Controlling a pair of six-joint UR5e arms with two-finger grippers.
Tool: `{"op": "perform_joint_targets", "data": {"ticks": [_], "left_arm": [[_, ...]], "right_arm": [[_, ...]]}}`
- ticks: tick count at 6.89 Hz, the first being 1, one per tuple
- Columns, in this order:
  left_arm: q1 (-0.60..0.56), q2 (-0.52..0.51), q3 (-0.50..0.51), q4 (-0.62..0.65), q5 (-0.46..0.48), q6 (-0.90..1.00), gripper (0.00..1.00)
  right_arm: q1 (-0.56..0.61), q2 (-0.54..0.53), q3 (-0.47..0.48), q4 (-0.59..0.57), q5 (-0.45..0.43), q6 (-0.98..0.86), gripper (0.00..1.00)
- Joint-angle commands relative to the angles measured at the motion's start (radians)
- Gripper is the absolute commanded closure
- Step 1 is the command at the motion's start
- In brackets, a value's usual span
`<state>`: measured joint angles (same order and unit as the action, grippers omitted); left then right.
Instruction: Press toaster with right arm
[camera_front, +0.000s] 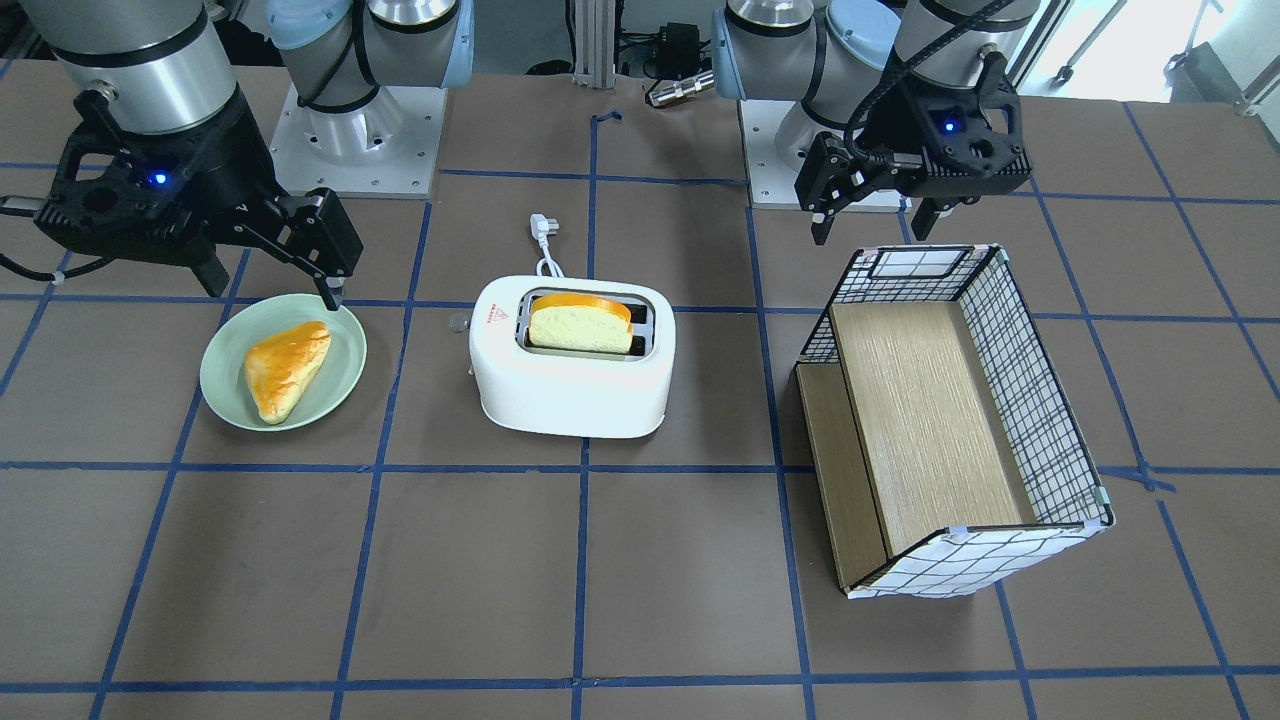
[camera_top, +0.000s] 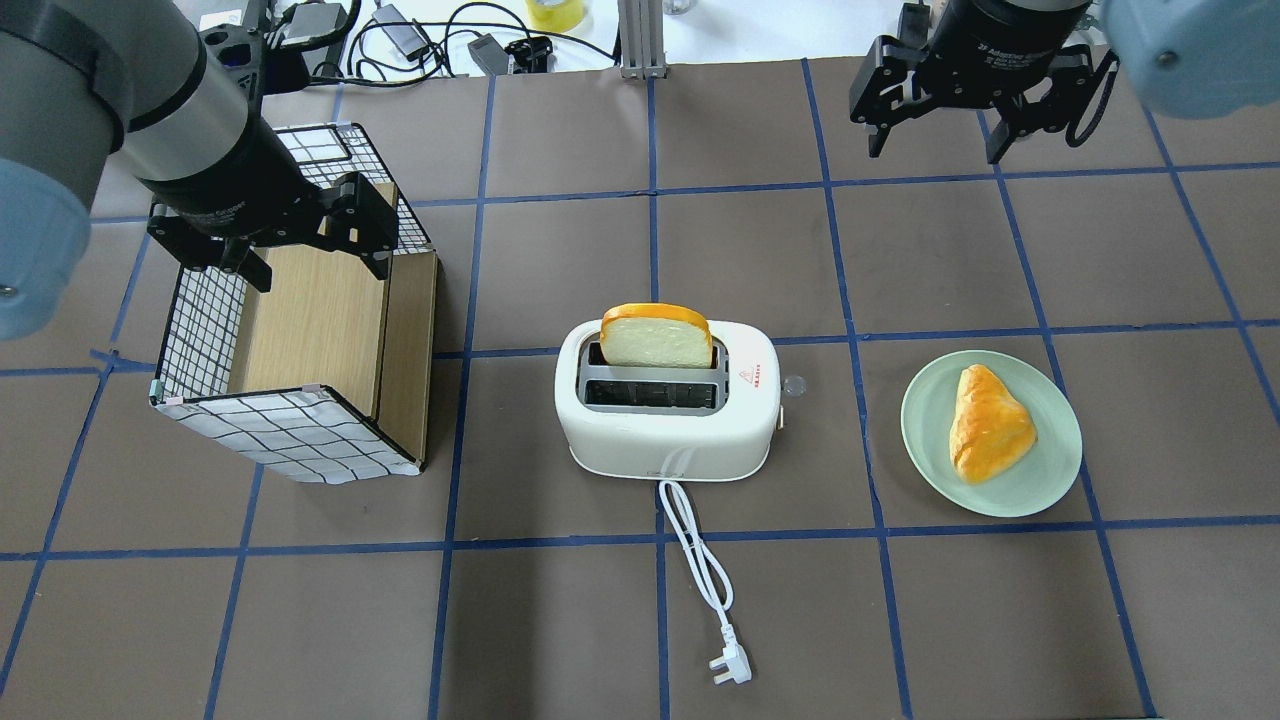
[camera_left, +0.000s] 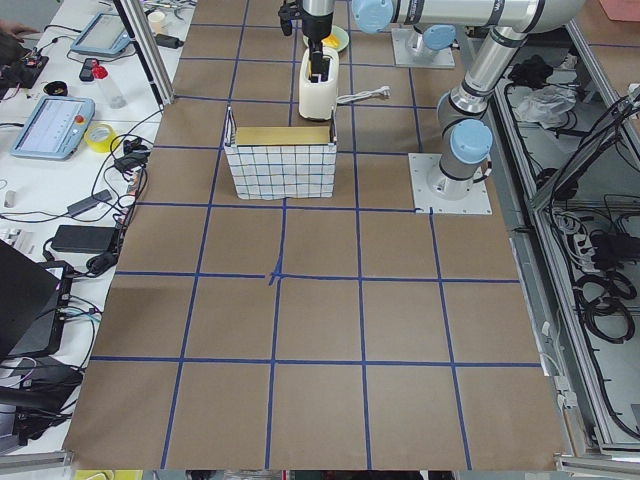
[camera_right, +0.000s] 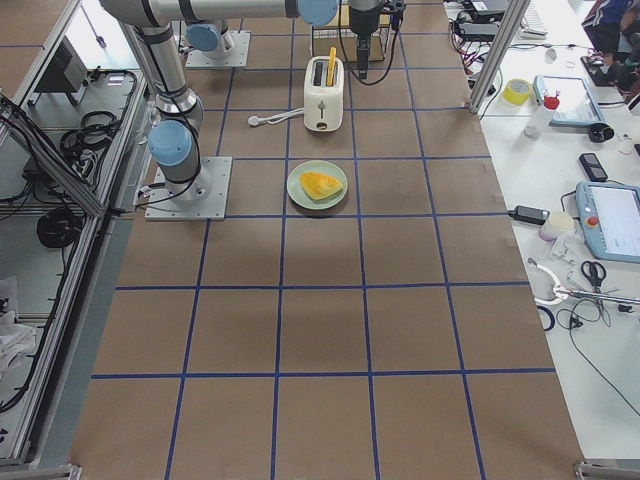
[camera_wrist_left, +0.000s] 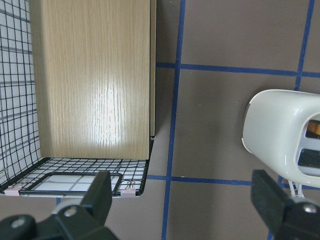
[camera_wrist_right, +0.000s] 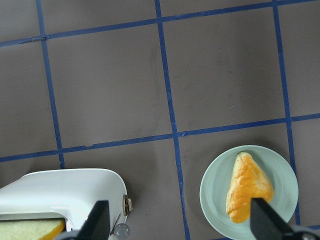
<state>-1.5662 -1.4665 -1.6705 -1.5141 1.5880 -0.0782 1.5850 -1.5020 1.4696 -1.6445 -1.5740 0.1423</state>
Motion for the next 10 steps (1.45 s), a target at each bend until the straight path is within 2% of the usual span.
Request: {"op": "perform_joint_targets", "data": {"ticks": [1, 2, 3, 5, 8, 9, 10], "left_arm": [[0.0, 0.0, 0.0, 0.0, 0.001, 0.0, 0.0], [0.0, 0.0, 0.0, 0.0, 0.0, 0.0, 0.0], [0.0, 0.0, 0.0, 0.0, 0.001, 0.0, 0.0], [0.0, 0.0, 0.0, 0.0, 0.0, 0.0, 0.0], [0.0, 0.0, 0.0, 0.0, 0.001, 0.0, 0.0], [0.0, 0.0, 0.0, 0.0, 0.0, 0.0, 0.0], [0.0, 0.0, 0.0, 0.0, 0.001, 0.0, 0.0]], "right_arm": [[0.0, -0.001, 0.0, 0.005, -0.001, -0.003, 0.26], [0.001, -0.007, -0.008, 0.046, 0.008, -0.003, 0.75], [0.004, -0.014, -0.014, 0.095, 0.011, -0.003, 1.0], [-0.006, -0.018, -0.021, 0.162, 0.118, -0.003, 1.0], [-0.013, -0.009, 0.032, 0.178, 0.259, -0.033, 1.0], [-0.025, -0.007, 0.087, 0.16, 0.3, -0.091, 1.0], [-0.028, -0.012, 0.165, 0.108, 0.305, -0.093, 1.0]]}}
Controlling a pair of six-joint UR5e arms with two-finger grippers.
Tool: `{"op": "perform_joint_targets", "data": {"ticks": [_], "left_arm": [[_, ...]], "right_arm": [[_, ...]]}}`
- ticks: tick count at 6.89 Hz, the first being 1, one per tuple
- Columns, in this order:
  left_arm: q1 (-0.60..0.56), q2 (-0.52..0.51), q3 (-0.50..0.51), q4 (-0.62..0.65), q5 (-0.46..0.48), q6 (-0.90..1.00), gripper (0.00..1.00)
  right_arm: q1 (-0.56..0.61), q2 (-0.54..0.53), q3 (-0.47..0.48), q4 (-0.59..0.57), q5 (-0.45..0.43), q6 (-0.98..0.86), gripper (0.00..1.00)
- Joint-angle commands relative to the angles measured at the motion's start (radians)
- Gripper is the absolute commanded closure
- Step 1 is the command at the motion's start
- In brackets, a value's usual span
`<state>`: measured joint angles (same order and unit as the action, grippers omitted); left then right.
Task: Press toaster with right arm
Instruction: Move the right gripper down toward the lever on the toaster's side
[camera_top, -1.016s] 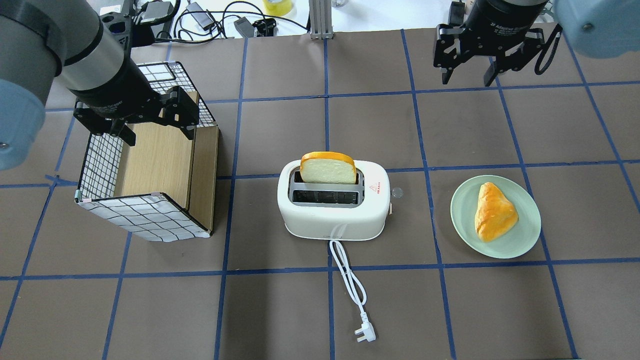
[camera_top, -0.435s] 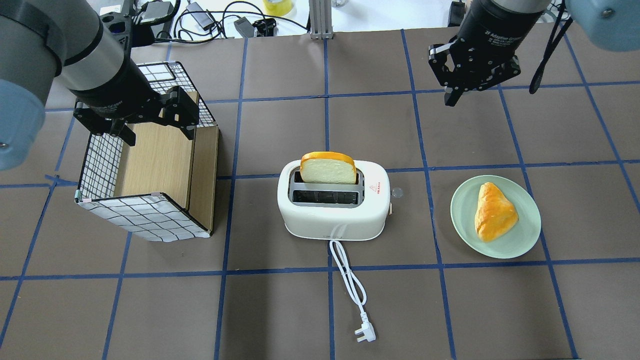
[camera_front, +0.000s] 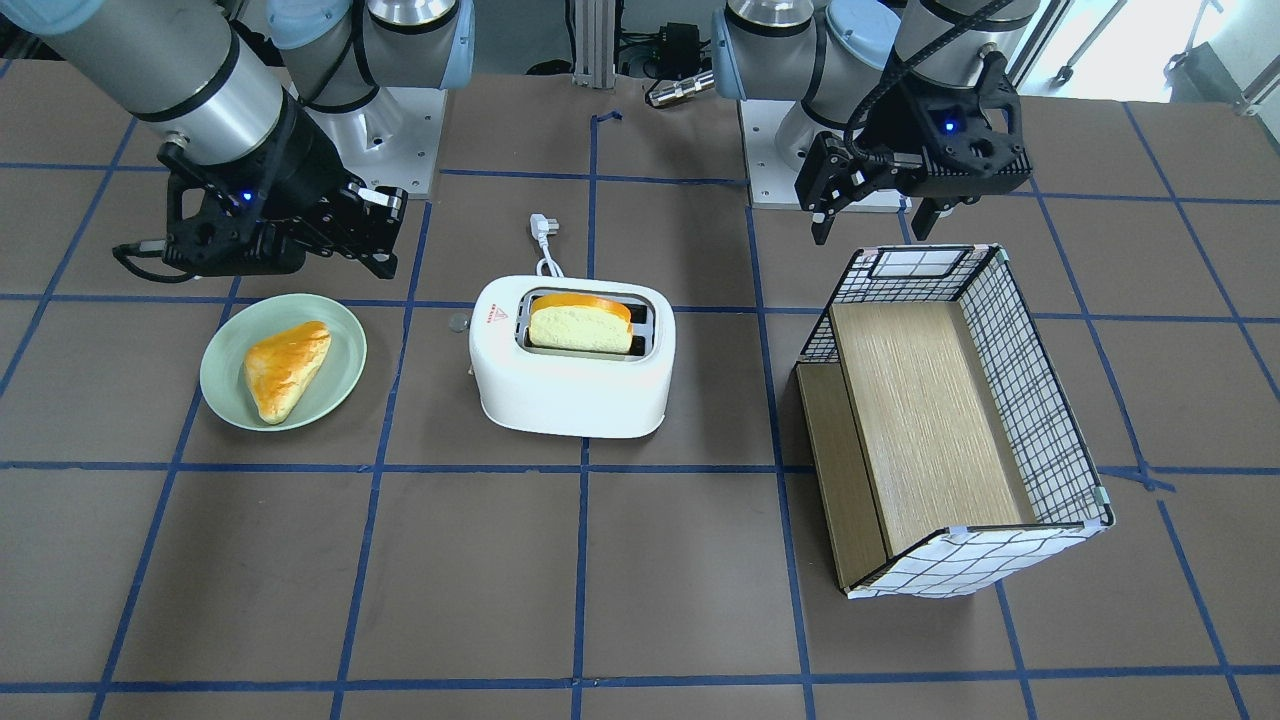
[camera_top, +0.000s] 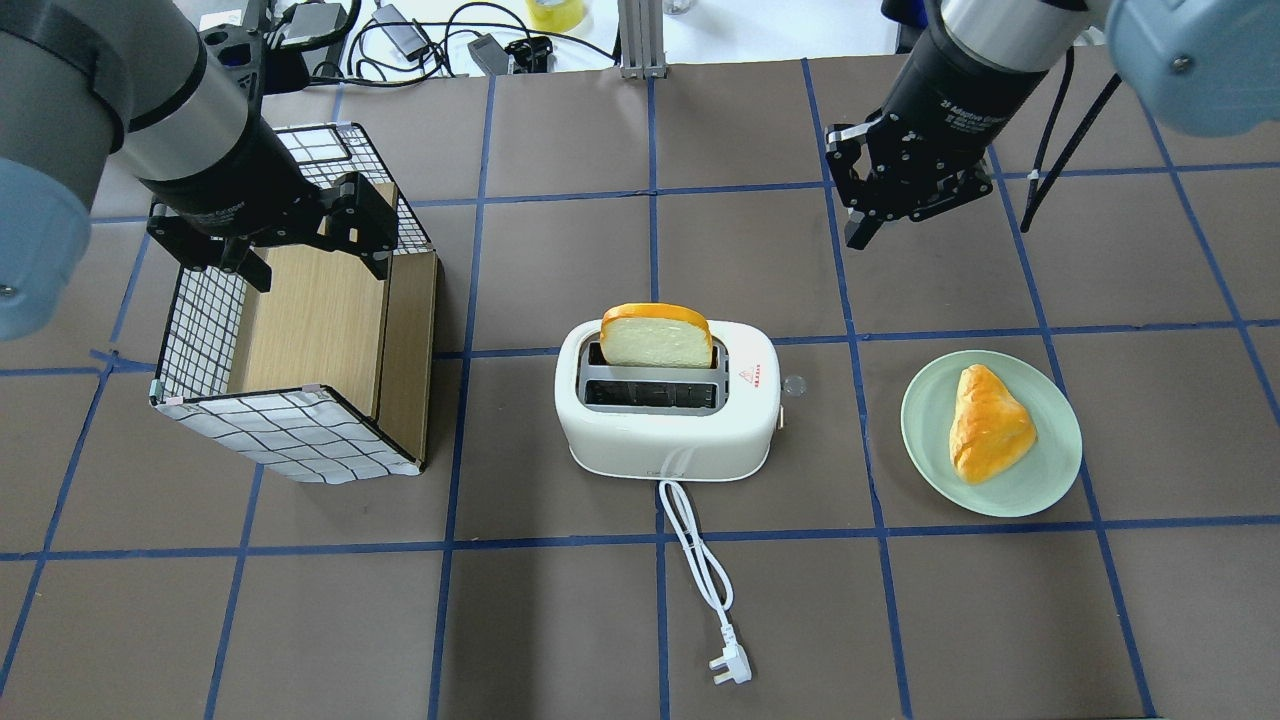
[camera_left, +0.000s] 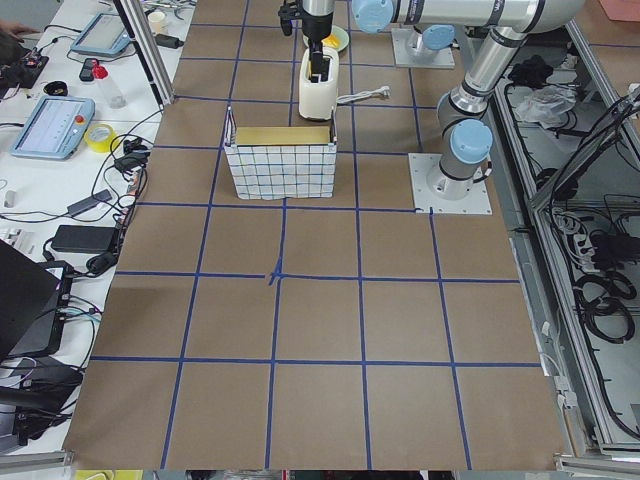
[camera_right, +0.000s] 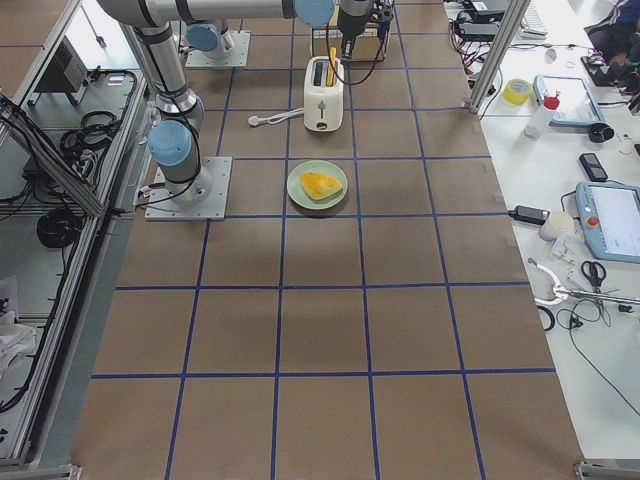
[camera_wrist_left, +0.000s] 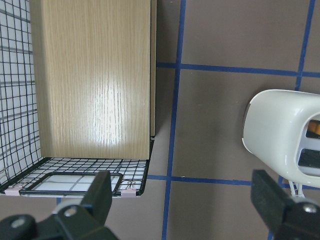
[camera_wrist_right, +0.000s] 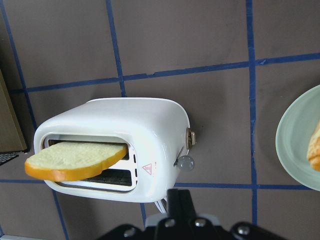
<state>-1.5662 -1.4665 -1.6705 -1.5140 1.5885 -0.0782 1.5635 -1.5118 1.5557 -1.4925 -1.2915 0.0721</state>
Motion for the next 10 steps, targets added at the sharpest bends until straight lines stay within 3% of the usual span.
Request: {"op": "perform_joint_targets", "data": {"ticks": [1, 3, 6, 7, 10], "left_arm": [[0.0, 0.0, 0.0, 0.0, -0.001, 0.0, 0.0], [0.0, 0.0, 0.0, 0.0, 0.001, 0.0, 0.0], [0.0, 0.0, 0.0, 0.0, 0.001, 0.0, 0.0], [0.0, 0.0, 0.0, 0.0, -0.001, 0.0, 0.0], [0.0, 0.0, 0.0, 0.0, -0.001, 0.0, 0.0]], "right_arm": [[-0.004, -0.007, 0.157, -0.113, 0.027, -0.017, 1.0], [0.003, -0.007, 0.26, -0.176, 0.04, -0.028, 1.0], [0.004, 0.013, 0.277, -0.195, 0.047, -0.082, 1.0], [0.003, 0.016, 0.291, -0.224, 0.088, -0.103, 1.0], [0.003, 0.016, 0.356, -0.317, 0.087, -0.1, 1.0]]}}
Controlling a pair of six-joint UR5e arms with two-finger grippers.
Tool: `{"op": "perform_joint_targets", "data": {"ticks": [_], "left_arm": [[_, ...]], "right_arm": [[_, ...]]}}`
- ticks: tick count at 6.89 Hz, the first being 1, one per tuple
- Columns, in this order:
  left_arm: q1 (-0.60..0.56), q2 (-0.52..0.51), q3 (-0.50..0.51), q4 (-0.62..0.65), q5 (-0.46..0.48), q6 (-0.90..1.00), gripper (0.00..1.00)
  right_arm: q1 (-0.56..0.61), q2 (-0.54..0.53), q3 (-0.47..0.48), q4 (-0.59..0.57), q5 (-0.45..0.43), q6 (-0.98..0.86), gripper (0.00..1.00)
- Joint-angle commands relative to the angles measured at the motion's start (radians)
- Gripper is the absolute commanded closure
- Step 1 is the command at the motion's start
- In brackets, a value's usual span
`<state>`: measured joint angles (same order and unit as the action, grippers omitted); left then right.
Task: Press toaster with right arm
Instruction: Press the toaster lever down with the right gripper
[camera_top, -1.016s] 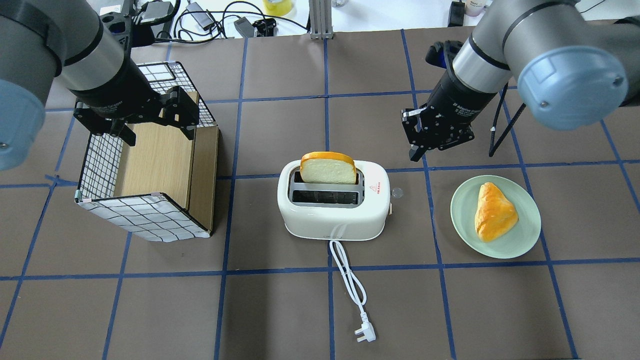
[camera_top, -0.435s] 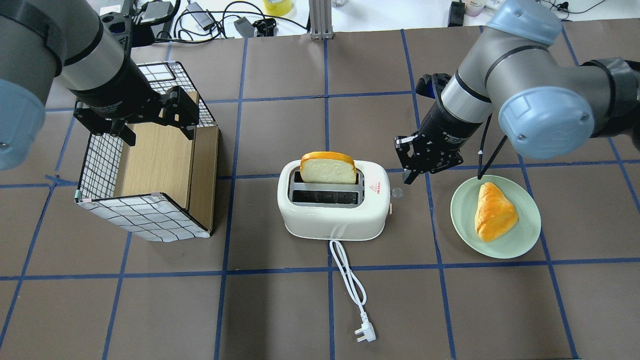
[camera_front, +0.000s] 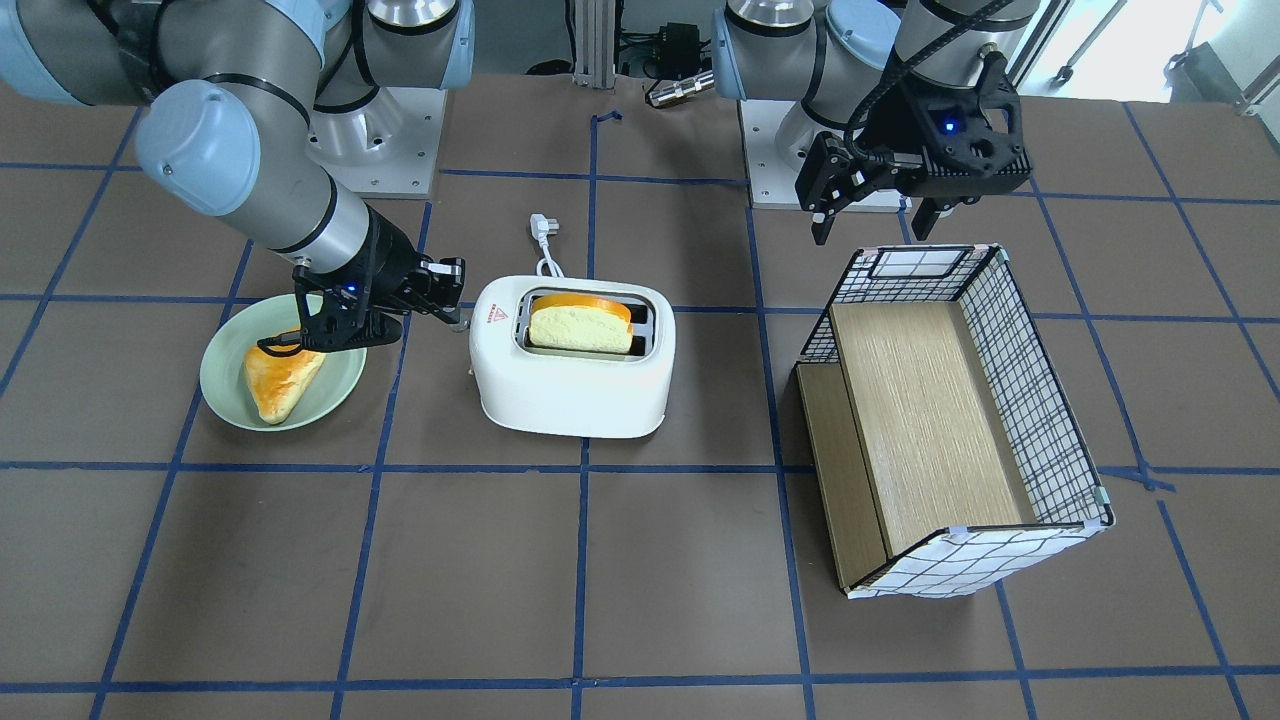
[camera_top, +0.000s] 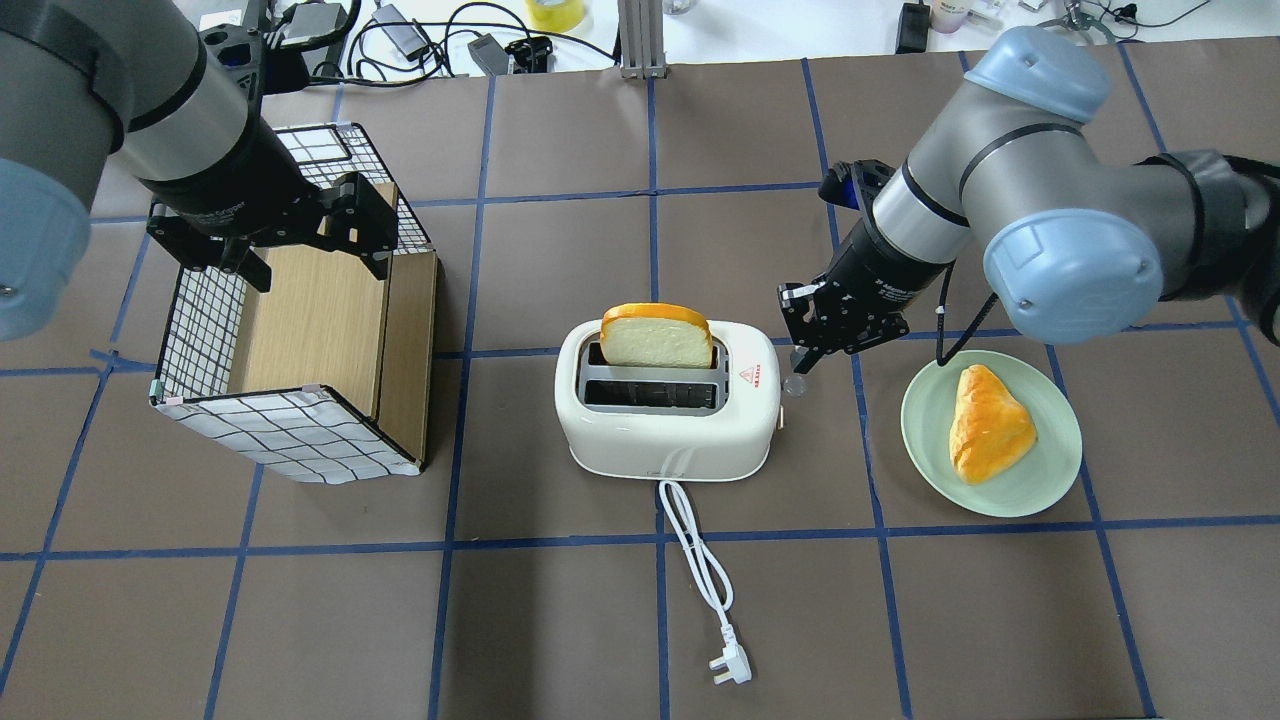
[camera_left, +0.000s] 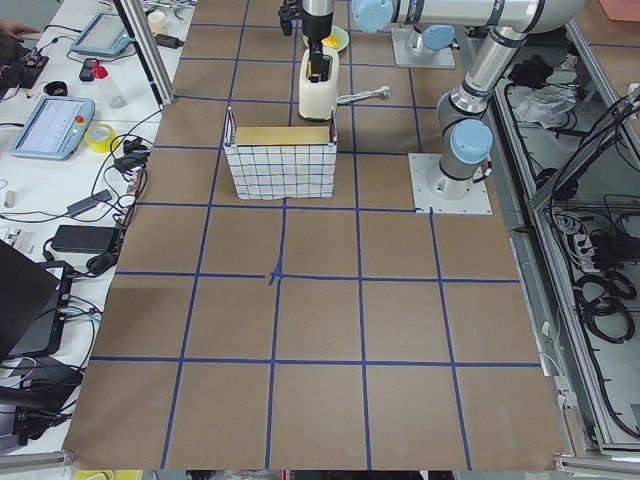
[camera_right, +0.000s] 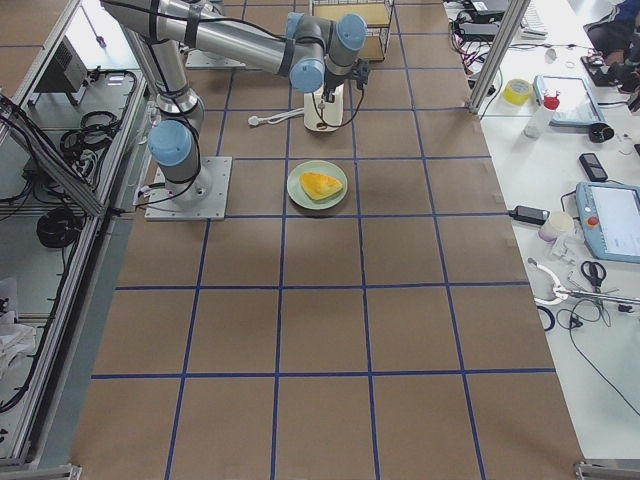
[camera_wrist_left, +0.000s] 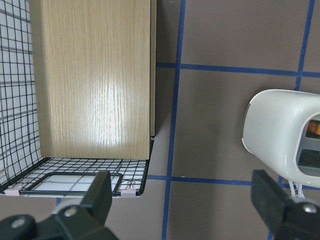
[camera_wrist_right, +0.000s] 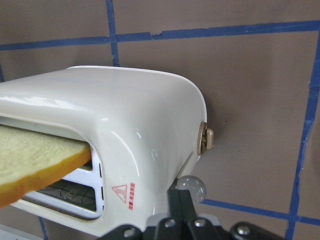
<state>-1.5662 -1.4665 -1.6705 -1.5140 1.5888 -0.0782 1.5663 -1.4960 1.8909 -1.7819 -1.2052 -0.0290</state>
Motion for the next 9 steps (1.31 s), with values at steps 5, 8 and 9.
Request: {"op": "perform_joint_targets", "data": {"ticks": [5, 8, 9], "left_arm": [[0.0, 0.0, 0.0, 0.0, -0.001, 0.0, 0.0], [0.0, 0.0, 0.0, 0.0, -0.001, 0.0, 0.0], [0.0, 0.0, 0.0, 0.0, -0.001, 0.0, 0.0]], "right_arm": [[0.0, 0.011, 0.042, -0.045, -0.011, 0.008, 1.0], [0.0, 0.037, 0.062, -0.082, -0.011, 0.004, 1.0], [0.0, 0.043, 0.08, -0.115, -0.013, 0.003, 1.0]]}}
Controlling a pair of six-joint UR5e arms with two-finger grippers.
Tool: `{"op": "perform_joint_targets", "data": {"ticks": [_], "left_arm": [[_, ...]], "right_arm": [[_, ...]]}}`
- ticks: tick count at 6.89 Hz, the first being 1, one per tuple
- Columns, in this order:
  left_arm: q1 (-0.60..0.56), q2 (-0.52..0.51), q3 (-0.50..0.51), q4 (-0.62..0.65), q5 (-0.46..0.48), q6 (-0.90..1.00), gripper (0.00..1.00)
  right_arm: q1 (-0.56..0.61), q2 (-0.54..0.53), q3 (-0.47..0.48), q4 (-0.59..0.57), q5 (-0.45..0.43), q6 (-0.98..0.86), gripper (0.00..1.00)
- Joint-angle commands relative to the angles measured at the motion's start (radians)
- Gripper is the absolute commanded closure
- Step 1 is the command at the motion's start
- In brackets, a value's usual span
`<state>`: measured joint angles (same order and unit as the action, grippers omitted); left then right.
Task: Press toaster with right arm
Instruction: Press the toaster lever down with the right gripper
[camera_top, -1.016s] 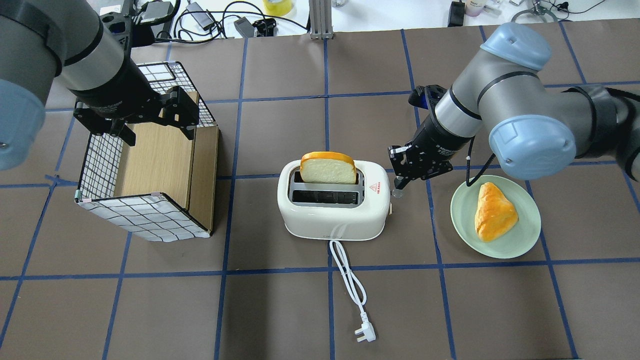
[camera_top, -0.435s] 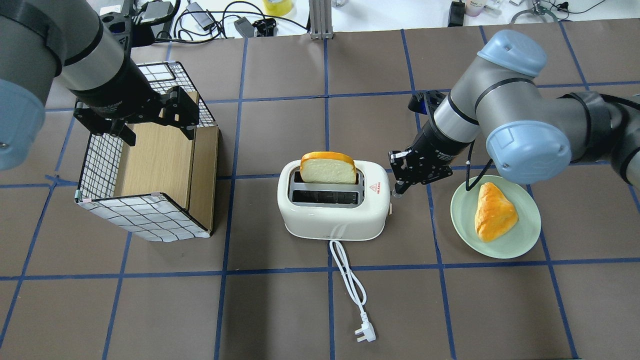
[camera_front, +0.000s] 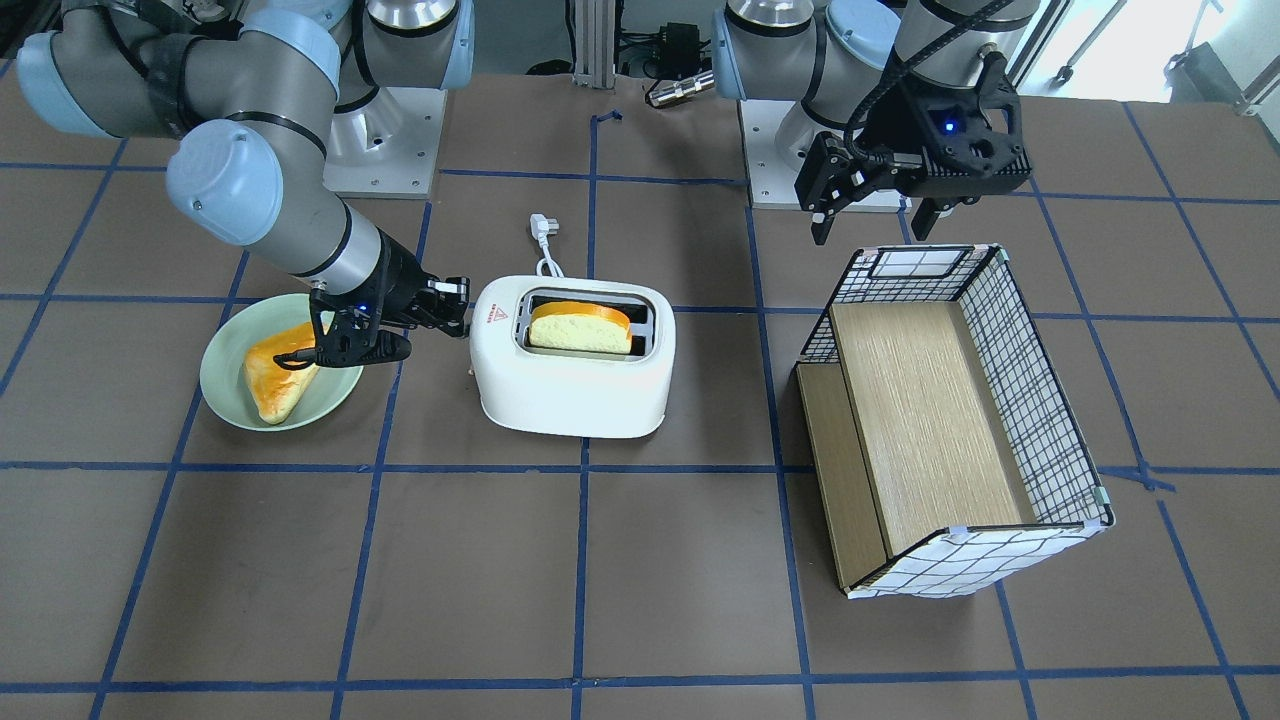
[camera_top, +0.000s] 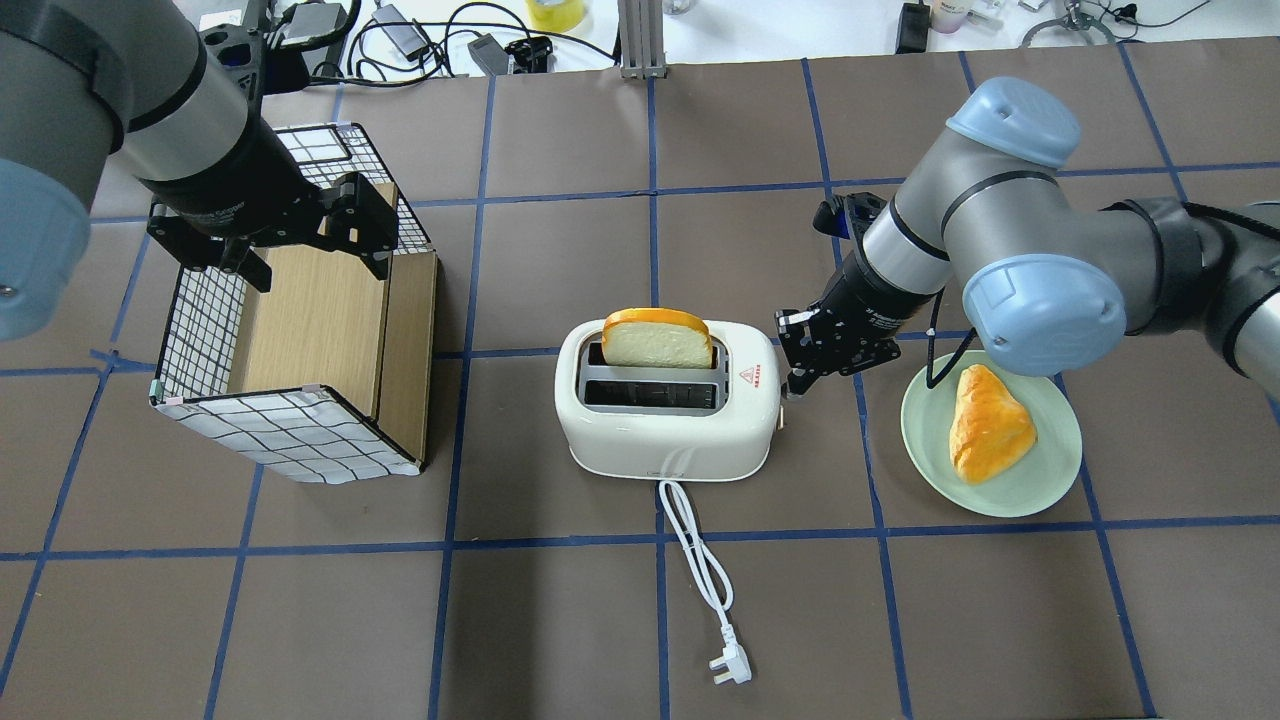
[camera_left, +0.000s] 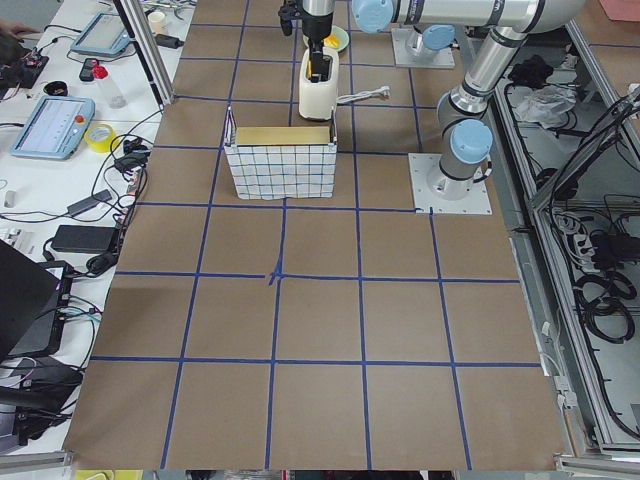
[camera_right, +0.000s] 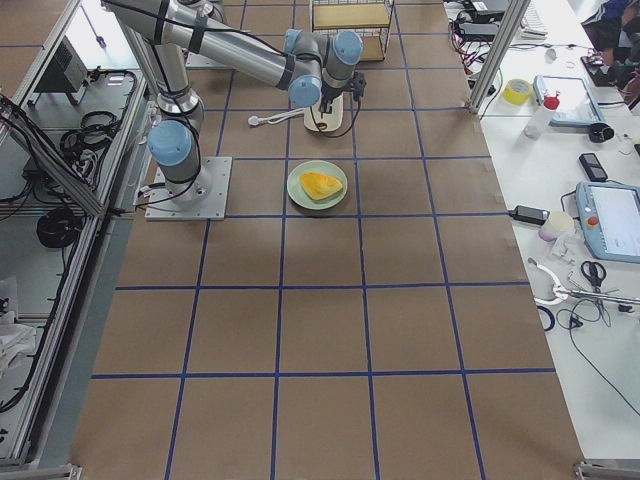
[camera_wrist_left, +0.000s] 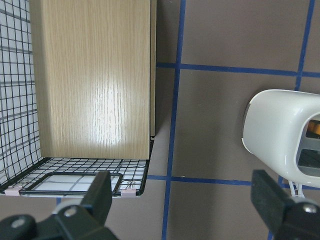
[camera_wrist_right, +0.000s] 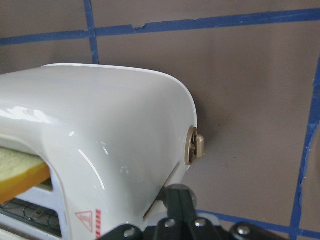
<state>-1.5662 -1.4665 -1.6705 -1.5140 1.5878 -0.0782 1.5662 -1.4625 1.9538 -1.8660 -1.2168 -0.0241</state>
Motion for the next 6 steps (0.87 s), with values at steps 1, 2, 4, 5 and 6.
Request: {"op": "perform_joint_targets", "data": {"ticks": [1, 2, 4, 5, 6], "left_arm": [[0.0, 0.0, 0.0, 0.0, 0.0, 0.0, 0.0], [0.0, 0.0, 0.0, 0.0, 0.001, 0.0, 0.0], [0.0, 0.0, 0.0, 0.0, 0.001, 0.0, 0.0], [0.0, 0.0, 0.0, 0.0, 0.001, 0.0, 0.0], [0.0, 0.0, 0.0, 0.0, 0.001, 0.0, 0.0]], "right_arm": [[-0.003, 0.016, 0.025, -0.045, 0.0, -0.011, 1.0], [-0.005, 0.019, 0.033, -0.058, -0.003, -0.013, 1.0], [-0.005, 0.024, 0.045, -0.081, -0.003, -0.013, 1.0], [-0.005, 0.024, 0.045, -0.081, -0.003, -0.011, 1.0], [-0.005, 0.022, 0.045, -0.082, -0.003, -0.007, 1.0]]}}
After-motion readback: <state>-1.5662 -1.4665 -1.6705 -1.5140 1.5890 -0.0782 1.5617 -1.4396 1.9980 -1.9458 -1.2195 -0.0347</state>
